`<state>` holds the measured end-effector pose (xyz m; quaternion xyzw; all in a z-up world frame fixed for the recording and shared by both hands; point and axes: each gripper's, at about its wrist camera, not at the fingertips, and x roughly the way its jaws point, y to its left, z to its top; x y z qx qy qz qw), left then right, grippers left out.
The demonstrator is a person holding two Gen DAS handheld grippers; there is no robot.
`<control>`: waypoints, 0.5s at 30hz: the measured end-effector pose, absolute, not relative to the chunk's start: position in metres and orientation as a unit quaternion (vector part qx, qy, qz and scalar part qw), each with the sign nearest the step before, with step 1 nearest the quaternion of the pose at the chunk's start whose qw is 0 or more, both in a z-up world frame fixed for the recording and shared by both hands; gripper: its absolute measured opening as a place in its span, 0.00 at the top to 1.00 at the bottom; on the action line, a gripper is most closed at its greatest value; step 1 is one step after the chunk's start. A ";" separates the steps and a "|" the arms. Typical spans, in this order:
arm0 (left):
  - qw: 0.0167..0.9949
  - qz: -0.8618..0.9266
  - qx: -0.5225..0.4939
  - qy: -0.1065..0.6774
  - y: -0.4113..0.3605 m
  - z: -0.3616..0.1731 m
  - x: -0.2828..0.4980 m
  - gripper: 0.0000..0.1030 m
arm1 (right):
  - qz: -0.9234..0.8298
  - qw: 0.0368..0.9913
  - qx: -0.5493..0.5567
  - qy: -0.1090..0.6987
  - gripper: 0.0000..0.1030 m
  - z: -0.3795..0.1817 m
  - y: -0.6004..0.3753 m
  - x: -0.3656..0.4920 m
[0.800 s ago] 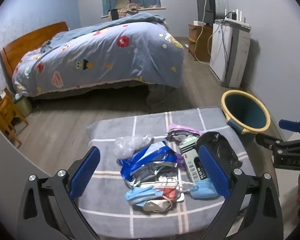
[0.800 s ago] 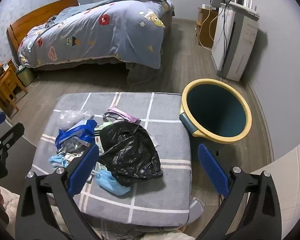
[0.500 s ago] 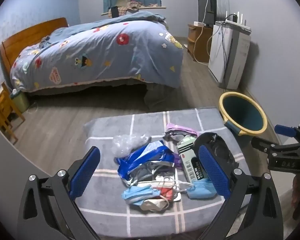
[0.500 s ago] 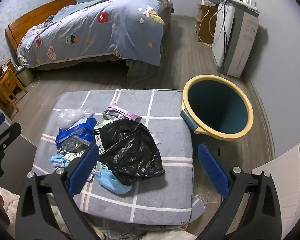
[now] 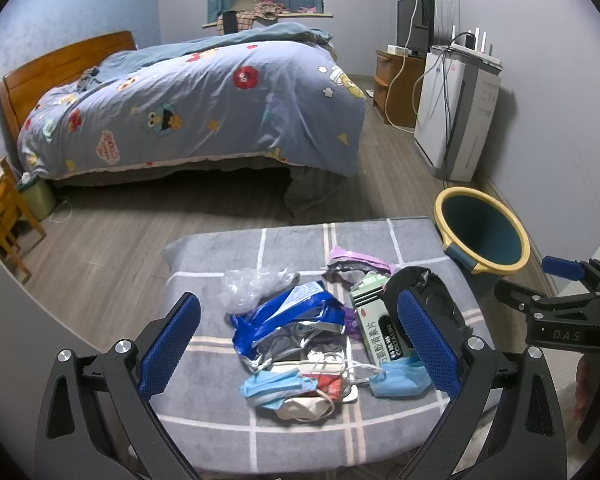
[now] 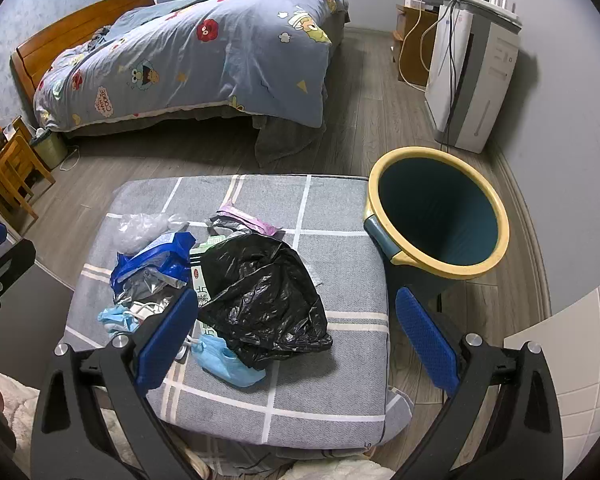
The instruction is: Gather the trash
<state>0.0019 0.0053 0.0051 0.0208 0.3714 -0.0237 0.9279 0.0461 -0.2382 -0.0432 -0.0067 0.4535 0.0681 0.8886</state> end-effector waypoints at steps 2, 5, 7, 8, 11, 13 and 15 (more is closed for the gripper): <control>0.928 -0.024 0.020 0.372 0.005 0.005 0.002 0.05 | 0.068 0.889 -0.007 0.453 0.05 -0.043 -0.238 0.046; 0.928 -0.025 0.021 0.371 0.006 0.005 0.002 0.05 | 0.068 0.889 -0.007 0.453 0.05 -0.043 -0.238 0.046; 0.928 -0.025 0.021 0.371 0.006 0.005 0.002 0.05 | 0.068 0.889 -0.006 0.453 0.05 -0.044 -0.238 0.046; 0.928 -0.025 0.020 0.371 0.006 0.005 0.002 0.05 | 0.068 0.889 -0.006 0.454 0.05 -0.043 -0.238 0.046; 0.928 -0.025 0.020 0.372 0.006 0.004 0.002 0.05 | 0.068 0.889 -0.007 0.453 0.05 -0.043 -0.238 0.046; 0.928 -0.025 0.020 0.371 0.006 0.004 0.002 0.05 | 0.068 0.888 -0.007 0.454 0.05 -0.043 -0.238 0.046; 0.928 -0.025 0.020 0.371 0.006 0.004 0.002 0.05 | 0.068 0.888 -0.007 0.454 0.05 -0.043 -0.237 0.046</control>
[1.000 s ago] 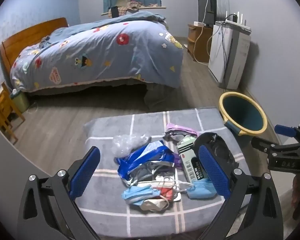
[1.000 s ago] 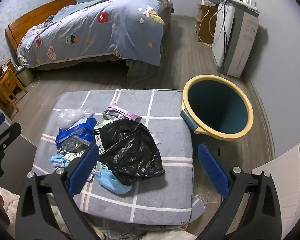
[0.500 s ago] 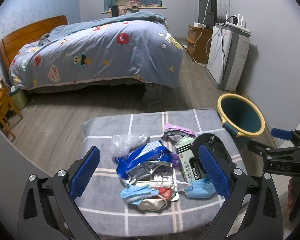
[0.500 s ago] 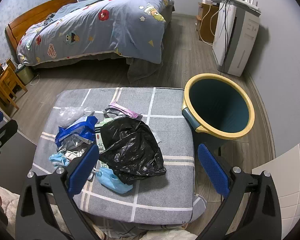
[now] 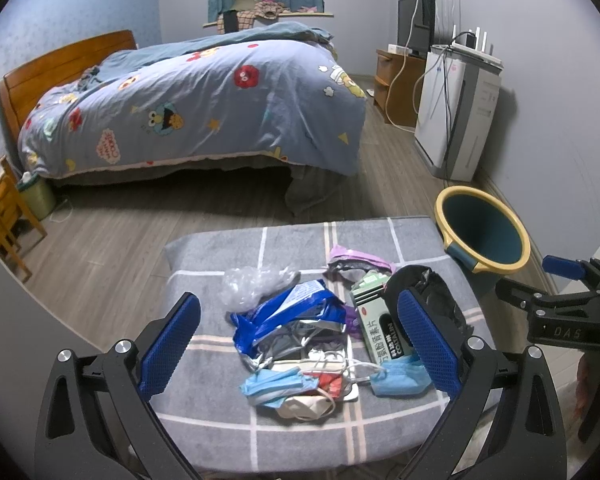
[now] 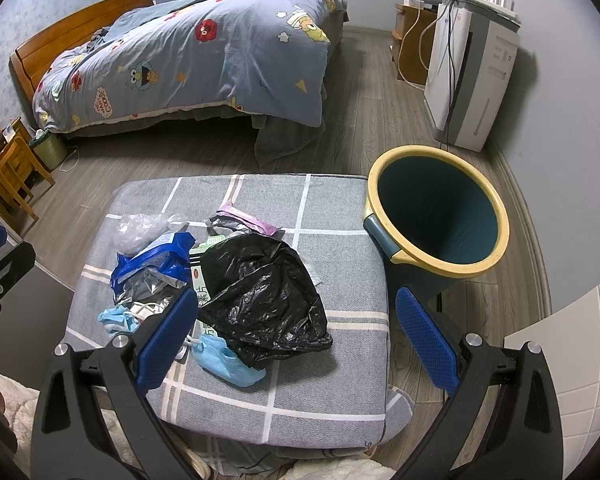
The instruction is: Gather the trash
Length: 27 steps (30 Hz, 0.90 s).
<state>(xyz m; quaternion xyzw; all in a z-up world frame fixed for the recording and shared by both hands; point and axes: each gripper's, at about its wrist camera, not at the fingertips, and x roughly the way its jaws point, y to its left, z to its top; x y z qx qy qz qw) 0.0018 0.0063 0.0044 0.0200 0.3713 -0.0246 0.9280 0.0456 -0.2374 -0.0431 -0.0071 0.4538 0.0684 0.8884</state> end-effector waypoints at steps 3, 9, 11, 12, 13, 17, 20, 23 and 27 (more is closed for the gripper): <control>0.928 -0.025 0.020 0.372 0.006 0.004 0.002 0.05 | 0.069 0.889 -0.007 0.454 0.05 -0.043 -0.238 0.046; 0.928 -0.025 0.020 0.372 0.006 0.004 0.002 0.05 | 0.068 0.888 -0.007 0.454 0.05 -0.043 -0.238 0.046; 0.927 -0.025 0.020 0.373 0.006 0.004 0.002 0.05 | 0.069 0.888 -0.007 0.455 0.05 -0.043 -0.238 0.045; 0.927 -0.026 0.020 0.373 0.006 0.003 0.001 0.05 | 0.069 0.888 -0.007 0.455 0.05 -0.044 -0.237 0.045; 0.927 -0.026 0.020 0.373 0.007 0.003 0.001 0.05 | 0.069 0.887 -0.007 0.456 0.05 -0.045 -0.237 0.045; 0.927 -0.026 0.020 0.373 0.007 0.003 0.001 0.05 | 0.069 0.887 -0.007 0.457 0.05 -0.047 -0.236 0.045; 0.927 -0.026 0.019 0.373 0.007 0.003 0.001 0.05 | 0.069 0.887 -0.007 0.457 0.05 -0.046 -0.236 0.045; 0.927 -0.026 0.020 0.373 0.007 0.003 0.001 0.05 | 0.069 0.886 -0.007 0.458 0.05 -0.047 -0.236 0.045; 0.927 -0.026 0.019 0.373 0.007 0.003 0.001 0.05 | 0.069 0.886 -0.006 0.458 0.05 -0.048 -0.236 0.044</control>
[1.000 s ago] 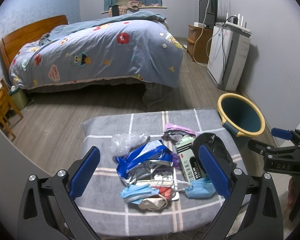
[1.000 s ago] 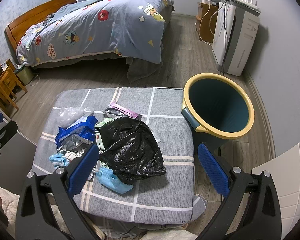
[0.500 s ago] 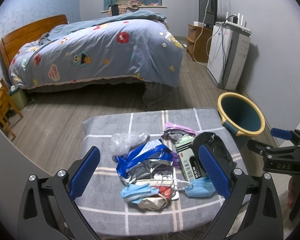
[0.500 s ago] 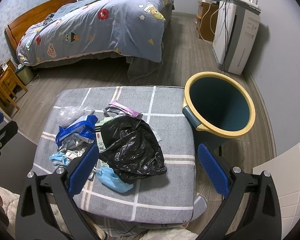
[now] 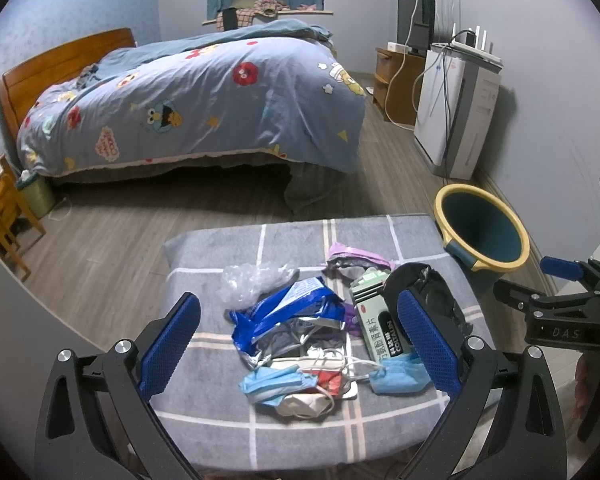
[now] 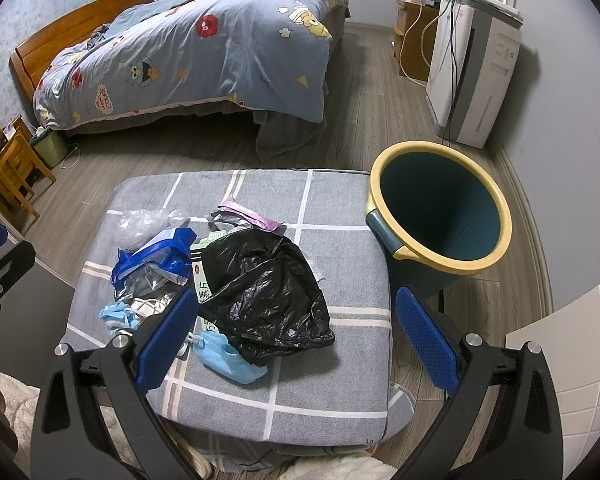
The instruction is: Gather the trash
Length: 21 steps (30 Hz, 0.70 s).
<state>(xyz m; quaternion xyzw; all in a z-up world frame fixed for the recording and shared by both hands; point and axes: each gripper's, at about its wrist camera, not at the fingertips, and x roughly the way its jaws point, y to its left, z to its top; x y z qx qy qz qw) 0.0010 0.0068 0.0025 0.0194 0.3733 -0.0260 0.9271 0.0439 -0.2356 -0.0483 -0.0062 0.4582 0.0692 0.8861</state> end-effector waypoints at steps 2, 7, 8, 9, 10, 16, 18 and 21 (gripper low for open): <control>0.927 -0.026 0.020 0.373 0.007 0.002 0.001 0.05 | 0.069 0.886 -0.006 0.459 0.05 -0.048 -0.236 0.044; 0.927 -0.026 0.019 0.374 0.007 0.002 0.001 0.05 | 0.069 0.886 -0.006 0.459 0.05 -0.048 -0.236 0.044; 0.927 -0.026 0.019 0.374 0.007 0.002 0.001 0.05 | 0.069 0.886 -0.006 0.459 0.05 -0.049 -0.235 0.043; 0.927 -0.026 0.019 0.374 0.007 0.002 0.001 0.05 | 0.069 0.886 -0.007 0.459 0.05 -0.048 -0.236 0.044; 0.927 -0.026 0.019 0.374 0.007 0.002 0.001 0.05 | 0.069 0.886 -0.006 0.459 0.05 -0.049 -0.236 0.044; 0.927 -0.026 0.019 0.374 0.007 0.003 0.002 0.05 | 0.069 0.885 -0.006 0.460 0.05 -0.047 -0.236 0.045; 0.926 -0.026 0.019 0.375 0.007 0.002 0.001 0.05 | 0.069 0.885 -0.007 0.460 0.05 -0.048 -0.236 0.044; 0.926 -0.026 0.017 0.375 0.007 0.001 0.001 0.05 | 0.066 0.884 -0.008 0.462 0.05 -0.052 -0.236 0.043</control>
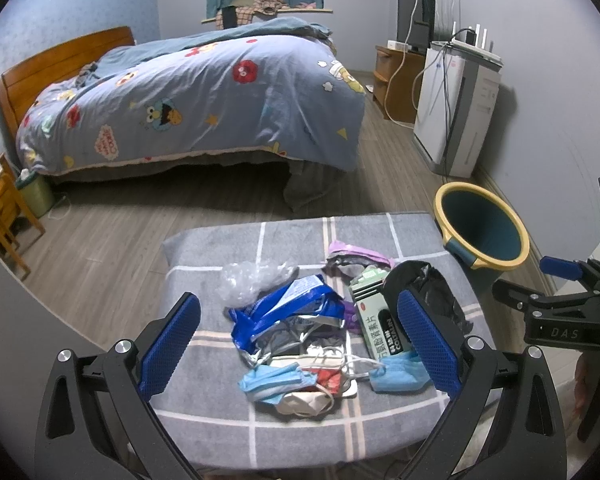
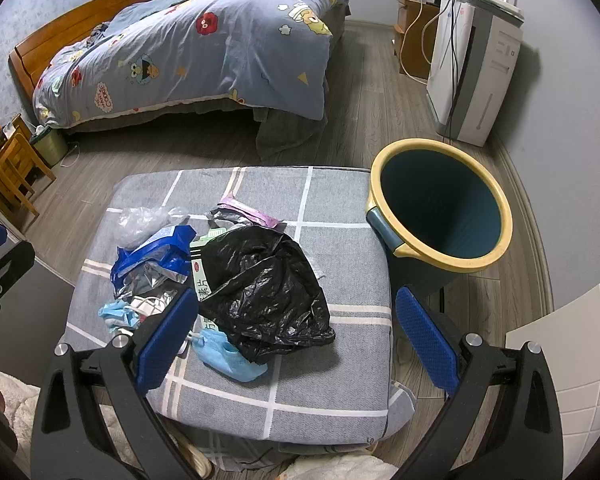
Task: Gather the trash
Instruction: 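Grasp the black plastic bag with the right gripper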
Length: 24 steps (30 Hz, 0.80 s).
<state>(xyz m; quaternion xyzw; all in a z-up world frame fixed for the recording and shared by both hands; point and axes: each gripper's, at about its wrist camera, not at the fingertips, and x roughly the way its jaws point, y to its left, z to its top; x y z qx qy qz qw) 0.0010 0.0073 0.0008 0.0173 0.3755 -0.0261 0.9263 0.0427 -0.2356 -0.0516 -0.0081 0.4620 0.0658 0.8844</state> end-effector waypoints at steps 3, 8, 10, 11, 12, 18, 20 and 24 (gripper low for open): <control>0.924 -0.024 0.011 0.382 0.009 -0.003 0.000 0.05 | 0.057 0.884 -0.010 0.464 0.05 -0.055 -0.236 0.042; 0.918 0.004 0.021 0.397 0.009 -0.019 0.004 0.05 | 0.065 0.878 -0.009 0.474 0.05 -0.062 -0.231 0.045; 0.916 0.023 0.038 0.398 0.010 -0.022 0.007 0.05 | 0.078 0.872 -0.010 0.484 0.05 -0.072 -0.221 0.051; 0.916 0.027 0.041 0.398 0.012 -0.022 0.010 0.05 | 0.083 0.868 -0.014 0.490 0.05 -0.077 -0.216 0.053; 0.915 0.029 0.038 0.400 0.014 -0.023 0.012 0.05 | 0.088 0.862 -0.022 0.499 0.05 -0.085 -0.209 0.056; 0.905 0.042 -0.004 0.423 0.040 -0.032 0.030 0.05 | 0.120 0.845 -0.049 0.519 0.05 -0.118 -0.175 0.066; 0.902 0.050 -0.008 0.428 0.046 -0.034 0.040 0.05 | 0.119 0.845 -0.063 0.517 0.05 -0.126 -0.170 0.069; 0.905 0.042 -0.036 0.422 0.060 -0.042 0.052 0.05 | 0.108 0.837 -0.082 0.530 0.06 -0.142 -0.169 0.077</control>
